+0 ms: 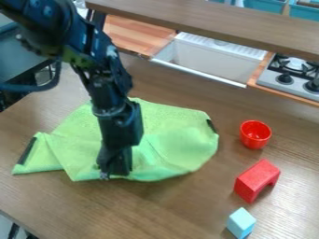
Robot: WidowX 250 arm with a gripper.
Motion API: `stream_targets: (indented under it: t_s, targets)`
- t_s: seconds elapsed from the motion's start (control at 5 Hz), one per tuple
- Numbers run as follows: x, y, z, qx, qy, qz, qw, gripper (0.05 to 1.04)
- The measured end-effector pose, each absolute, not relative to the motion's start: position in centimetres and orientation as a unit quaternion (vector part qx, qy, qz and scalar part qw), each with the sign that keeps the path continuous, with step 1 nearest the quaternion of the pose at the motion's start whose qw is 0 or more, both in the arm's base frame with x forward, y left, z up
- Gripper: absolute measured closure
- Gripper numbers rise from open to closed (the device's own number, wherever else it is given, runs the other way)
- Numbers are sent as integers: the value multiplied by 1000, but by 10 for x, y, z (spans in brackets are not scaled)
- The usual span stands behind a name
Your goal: Unfold the cloth from the top left to the bottom right
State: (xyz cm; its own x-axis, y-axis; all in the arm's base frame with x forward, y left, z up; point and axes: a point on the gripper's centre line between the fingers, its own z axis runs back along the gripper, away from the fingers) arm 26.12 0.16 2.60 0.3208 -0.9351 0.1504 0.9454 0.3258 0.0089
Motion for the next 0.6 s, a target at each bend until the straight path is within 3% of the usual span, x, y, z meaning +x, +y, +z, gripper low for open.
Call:
stream_targets:
  t_s: [0.2, 0.6]
  targets:
    - [259, -17, 25, -36, -50, -589, 806, 1028]
    - [252, -45, 20, -70, -10, -590, 805, 1028]
